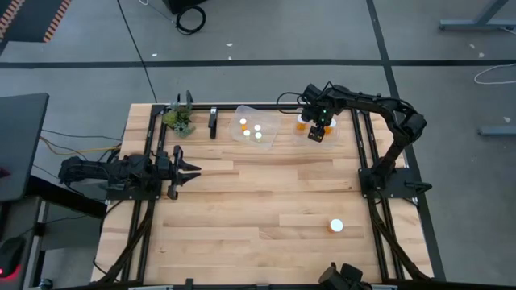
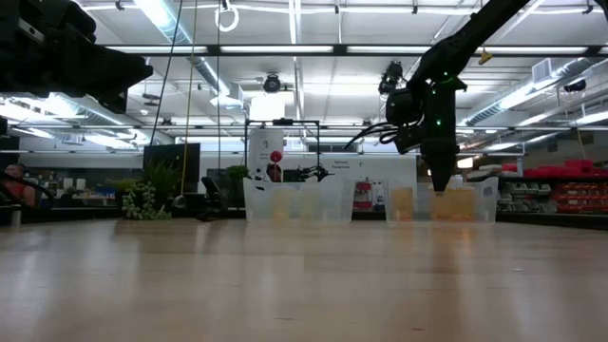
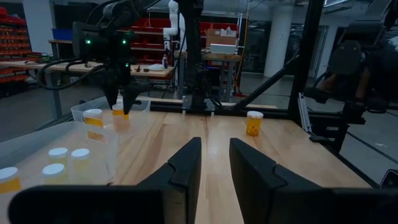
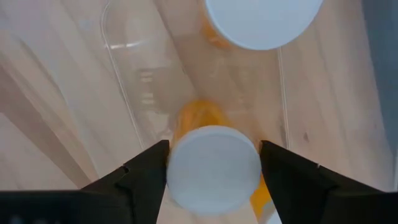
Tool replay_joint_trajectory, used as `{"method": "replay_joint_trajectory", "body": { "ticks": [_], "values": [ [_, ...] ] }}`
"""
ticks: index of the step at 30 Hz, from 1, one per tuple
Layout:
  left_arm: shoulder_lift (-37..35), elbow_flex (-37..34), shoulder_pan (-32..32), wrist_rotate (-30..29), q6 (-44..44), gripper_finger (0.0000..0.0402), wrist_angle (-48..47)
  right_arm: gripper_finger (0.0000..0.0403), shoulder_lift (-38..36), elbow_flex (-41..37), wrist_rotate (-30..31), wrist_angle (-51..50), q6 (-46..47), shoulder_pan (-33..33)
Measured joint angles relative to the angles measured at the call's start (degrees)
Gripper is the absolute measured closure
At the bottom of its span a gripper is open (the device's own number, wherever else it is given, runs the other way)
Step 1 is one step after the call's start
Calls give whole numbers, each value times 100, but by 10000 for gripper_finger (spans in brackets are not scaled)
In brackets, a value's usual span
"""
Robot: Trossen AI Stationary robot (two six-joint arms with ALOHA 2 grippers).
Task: Pick and place medicine bottles into bin by pill shape (circle, oval)
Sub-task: Put the big orange pill bottle into the right transparent bin
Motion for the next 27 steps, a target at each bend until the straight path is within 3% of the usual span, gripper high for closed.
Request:
{"method": "replay_joint_trajectory", "body": {
  "ticks": [18,27],
  "values": [
    [0,0,-1,1,-1,316,0,116,-35,266,-2,-113,138,16],
    [0,1,0,2,0,308,0,115,-924,299,5,-124,245,70]
  ]
}}
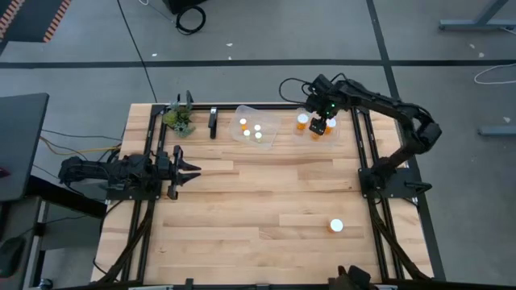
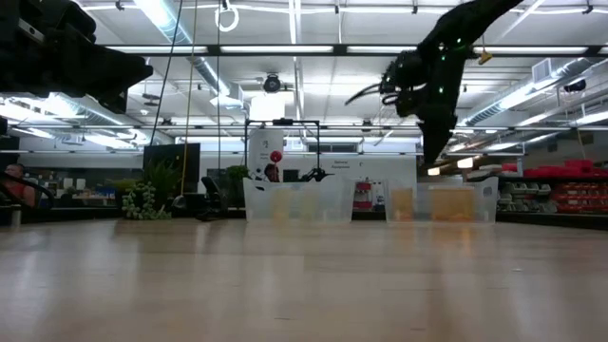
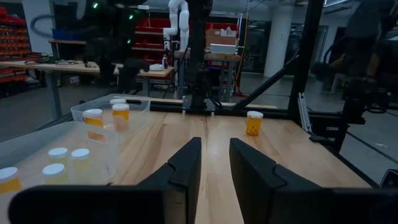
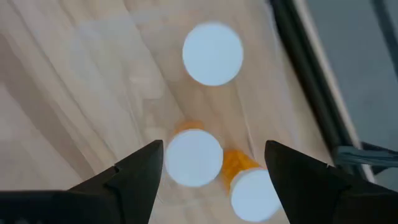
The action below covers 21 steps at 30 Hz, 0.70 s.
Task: Pick and place medicine bottles into bin by pill shape (circle, oval)
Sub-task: Put the big orange pill bottle into the right transparent bin
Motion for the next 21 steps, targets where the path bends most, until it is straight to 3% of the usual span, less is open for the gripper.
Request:
{"method": "replay_joint_trajectory", "body": {
  "ticks": [5,10,21],
  "values": [
    [0,-1,-2,0,0,308,0,115,-538,0,27,-223,233,339],
    [0,0,0,0,0,309,0,115,-855,2,282,-428,606,1075],
    [0,0,0,0,0,314,0,122,-901,0,418,-589,1786,3536]
  ]
}}
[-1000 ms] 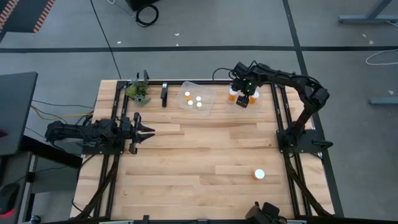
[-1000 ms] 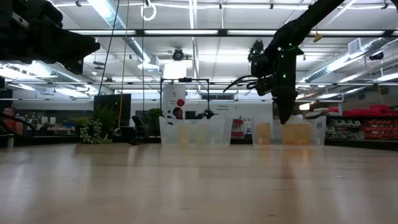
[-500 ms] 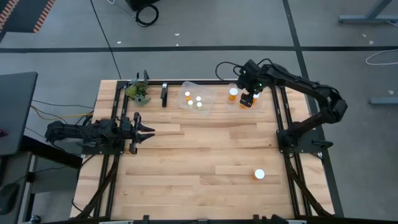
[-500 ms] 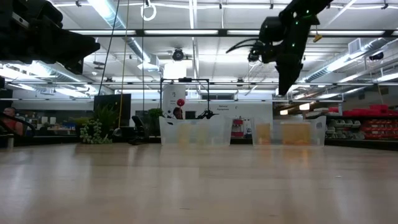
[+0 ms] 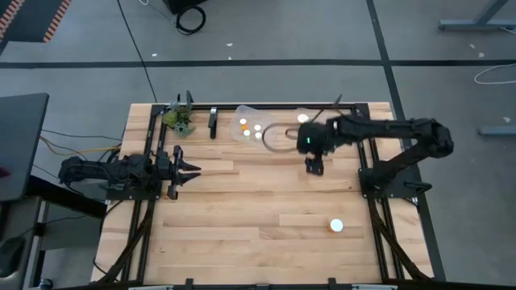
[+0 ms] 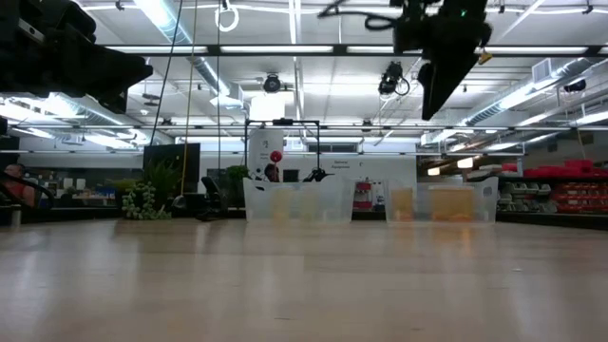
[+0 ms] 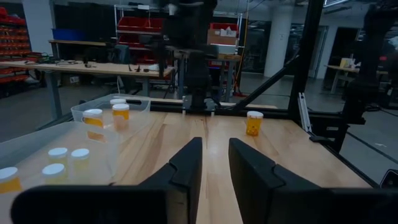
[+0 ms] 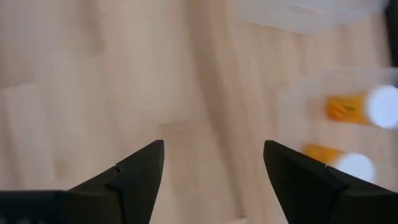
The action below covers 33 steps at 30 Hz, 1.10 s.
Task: Pick and place medicine bottles into bin by pill shape (circle, oval)
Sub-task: Put the big orange pill bottle into the right transparent bin
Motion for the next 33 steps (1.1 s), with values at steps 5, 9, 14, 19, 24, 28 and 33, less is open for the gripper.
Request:
{"method": "replay_joint_trajectory", "body": {
  "ticks": [5,9,14,19,24,28,33],
  "values": [
    [0,0,0,0,0,308,0,122,0,0,354,25,825,1296],
    [0,-2,-1,-1,0,308,0,123,4,0,590,1,1649,2207],
    [0,0,0,-1,-1,307,0,123,176,-7,757,-80,2617,3131],
    [0,0,0,0,0,311,4,123,550,-9,736,-395,3515,3779],
    [0,0,-1,0,0,317,1,123,853,-11,324,-752,4346,4281],
    [0,-2,-2,-2,0,314,0,123,931,-11,84,-951,5041,4619],
    [0,-1,-1,0,0,308,2,123,968,-11,-53,-1019,5680,4982]
  ]
}}
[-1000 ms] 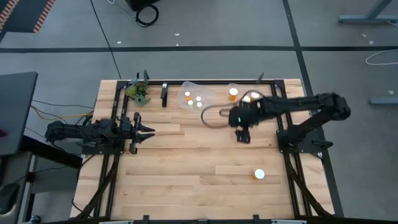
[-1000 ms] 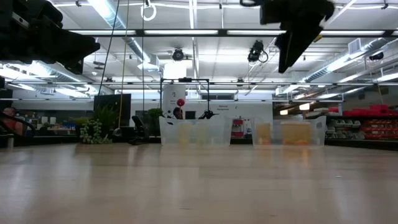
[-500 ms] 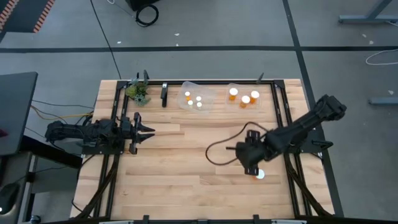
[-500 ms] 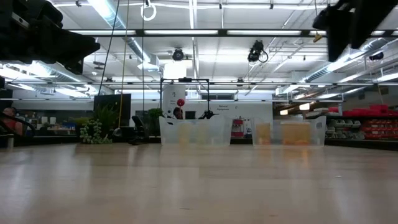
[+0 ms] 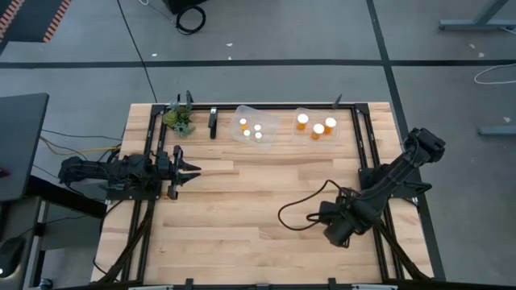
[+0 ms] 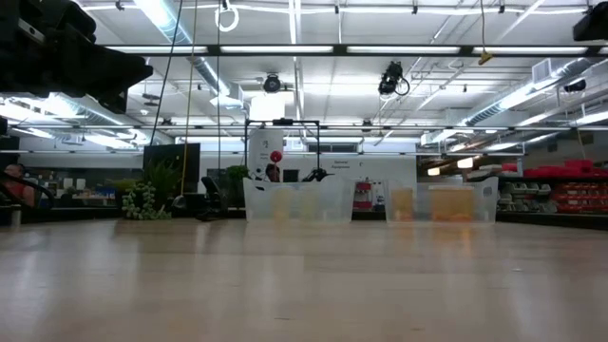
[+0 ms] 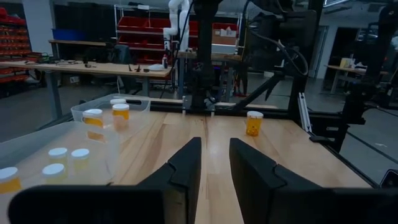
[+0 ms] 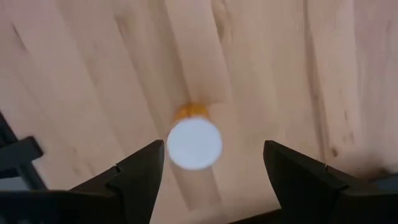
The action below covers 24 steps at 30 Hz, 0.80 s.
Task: Pick and place medicine bottles into bin by pill shape (circle, oval)
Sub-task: Put the big orange pill bottle into the right transparent bin
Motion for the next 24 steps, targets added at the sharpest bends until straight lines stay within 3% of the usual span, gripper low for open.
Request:
{"method": "replay_joint_trajectory", "body": {
  "ticks": [12,24],
  "values": [
    [0,-1,1,0,0,308,-2,123,0,-369,-49,343,1066,775],
    [0,-1,1,0,0,313,0,123,0,-1220,-487,1079,1187,700]
  ]
}}
